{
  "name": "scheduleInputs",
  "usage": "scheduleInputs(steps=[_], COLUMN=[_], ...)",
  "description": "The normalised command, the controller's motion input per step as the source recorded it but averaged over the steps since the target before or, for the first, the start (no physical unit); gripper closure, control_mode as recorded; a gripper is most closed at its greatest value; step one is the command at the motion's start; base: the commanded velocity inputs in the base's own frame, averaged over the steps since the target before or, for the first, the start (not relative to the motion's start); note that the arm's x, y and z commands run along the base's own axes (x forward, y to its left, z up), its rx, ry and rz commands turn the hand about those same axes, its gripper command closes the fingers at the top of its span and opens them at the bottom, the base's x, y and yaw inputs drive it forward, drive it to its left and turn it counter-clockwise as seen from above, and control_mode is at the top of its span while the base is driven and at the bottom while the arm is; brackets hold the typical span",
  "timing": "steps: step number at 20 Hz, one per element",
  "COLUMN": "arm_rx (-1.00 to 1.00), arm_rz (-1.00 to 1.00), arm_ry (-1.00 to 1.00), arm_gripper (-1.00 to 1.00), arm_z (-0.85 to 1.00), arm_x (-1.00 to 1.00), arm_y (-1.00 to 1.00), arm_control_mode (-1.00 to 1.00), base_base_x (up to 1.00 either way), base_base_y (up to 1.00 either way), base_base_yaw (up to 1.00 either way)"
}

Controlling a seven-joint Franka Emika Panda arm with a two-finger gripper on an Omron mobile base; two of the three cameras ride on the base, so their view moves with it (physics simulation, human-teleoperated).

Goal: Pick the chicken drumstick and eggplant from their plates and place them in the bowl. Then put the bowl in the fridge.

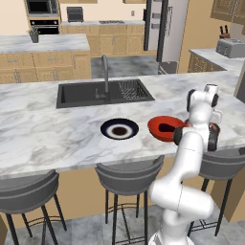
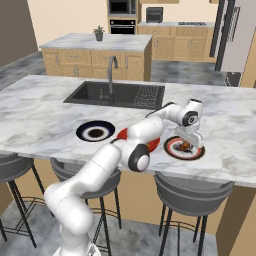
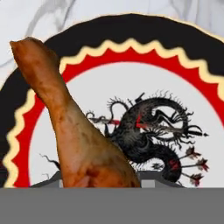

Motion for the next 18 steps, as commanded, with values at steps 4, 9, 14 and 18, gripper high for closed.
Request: scheduleInputs(steps=[4, 9, 14, 18], arm_rx=[0.07, 0.03, 0.0, 0.0], arm_rz=[0.0, -0.01, -0.05, -0.07], arm_ry=[-0.03, -0.02, -0.04, -0.12], arm_gripper=[1.0, 1.0, 1.0, 1.0], arm_z=[0.25, 0.09, 0.04, 0.0], arm_x=[-0.43, -0.44, -0.5, -0.6], arm_y=[0.29, 0.44, 0.48, 0.52], arm_control_mode=[-1.0, -1.0, -1.0, -1.0], base_base_x=[0.0, 0.0, 0.0, 0.0], base_base_y=[0.0, 0.0, 0.0, 0.0], base_base_yaw=[0.0, 0.0, 0.0, 0.0])
